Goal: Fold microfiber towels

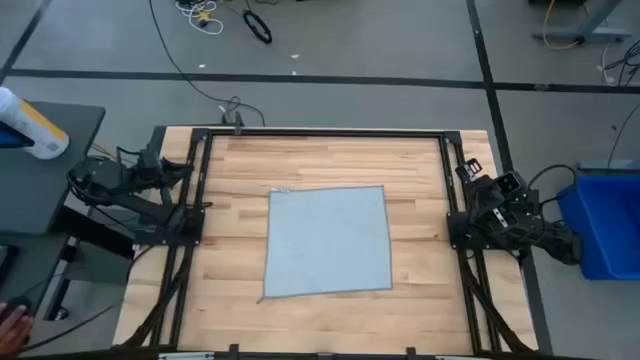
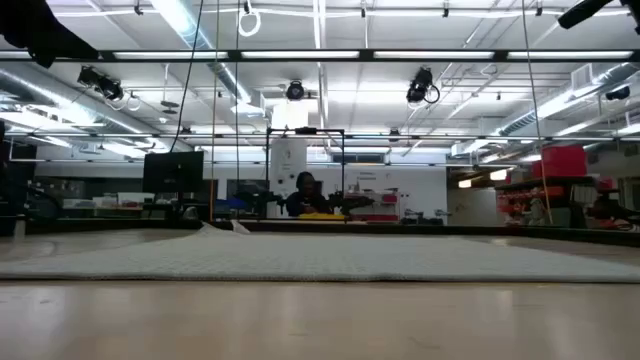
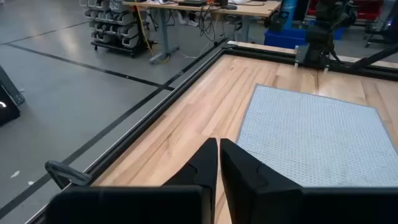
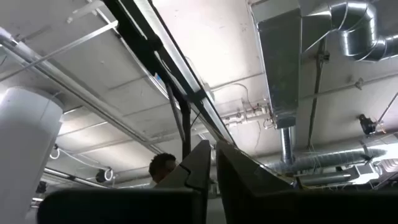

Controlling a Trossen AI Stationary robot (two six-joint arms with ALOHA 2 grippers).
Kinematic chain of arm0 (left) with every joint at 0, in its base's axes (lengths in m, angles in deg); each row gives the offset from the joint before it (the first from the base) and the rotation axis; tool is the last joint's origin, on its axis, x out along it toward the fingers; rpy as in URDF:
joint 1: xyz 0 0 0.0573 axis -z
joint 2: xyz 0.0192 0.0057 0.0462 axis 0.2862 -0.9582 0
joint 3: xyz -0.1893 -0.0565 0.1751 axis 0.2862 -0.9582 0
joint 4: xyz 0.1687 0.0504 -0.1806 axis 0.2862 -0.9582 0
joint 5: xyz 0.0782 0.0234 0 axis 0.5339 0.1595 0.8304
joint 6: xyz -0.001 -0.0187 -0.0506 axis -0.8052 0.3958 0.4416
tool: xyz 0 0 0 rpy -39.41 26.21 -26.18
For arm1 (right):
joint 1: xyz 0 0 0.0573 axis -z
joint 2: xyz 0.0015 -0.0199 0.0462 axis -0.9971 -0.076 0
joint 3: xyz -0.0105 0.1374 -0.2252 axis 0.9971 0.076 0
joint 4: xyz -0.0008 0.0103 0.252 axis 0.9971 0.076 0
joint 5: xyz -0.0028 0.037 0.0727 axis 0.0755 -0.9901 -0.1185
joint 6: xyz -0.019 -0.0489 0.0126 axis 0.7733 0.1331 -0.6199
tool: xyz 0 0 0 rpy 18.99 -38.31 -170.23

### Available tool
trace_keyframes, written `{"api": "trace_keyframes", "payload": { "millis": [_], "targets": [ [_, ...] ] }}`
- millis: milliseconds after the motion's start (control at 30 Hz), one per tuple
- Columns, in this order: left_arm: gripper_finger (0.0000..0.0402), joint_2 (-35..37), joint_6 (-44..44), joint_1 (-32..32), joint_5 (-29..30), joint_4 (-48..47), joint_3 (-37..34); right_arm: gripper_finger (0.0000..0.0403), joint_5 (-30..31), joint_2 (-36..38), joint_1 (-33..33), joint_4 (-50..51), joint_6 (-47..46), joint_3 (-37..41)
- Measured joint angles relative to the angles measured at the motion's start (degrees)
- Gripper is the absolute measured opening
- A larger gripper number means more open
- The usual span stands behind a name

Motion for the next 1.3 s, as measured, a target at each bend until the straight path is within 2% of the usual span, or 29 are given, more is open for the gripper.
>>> {"api": "trace_keyframes", "payload": {
  "millis": [167, 267, 900, 1100, 1300],
  "targets": [
    [0.0027, -0.01, -0.01, 0.0, 0.0, 0.0, 0.0, 0.0007, 0.0, -0.01, 0.0, 0.0, -0.01, -0.01],
    [0.0027, 0.0, -0.02, -0.02, 0.0, 0.0, 0.0, 0.0007, 0.0, -0.02, 0.01, 0.0, 0.0, 0.0],
    [0.0028, -0.01, -0.02, -0.01, 0.01, 0.01, 0.0, 0.0148, 0.0, -0.01, 0.01, -0.01, -0.01, 0.0],
    [0.0027, 0.0, -0.01, -0.01, 0.02, 0.02, 0.0, 0.0176, 0.0, -0.02, 0.01, 0.0, -0.02, -0.01],
    [0.0027, 0.0, 0.0, -0.02, 0.02, 0.02, 0.0, 0.0185, 0.0, -0.02, -0.01, 0.0, -0.02, 0.0]
  ]
}}
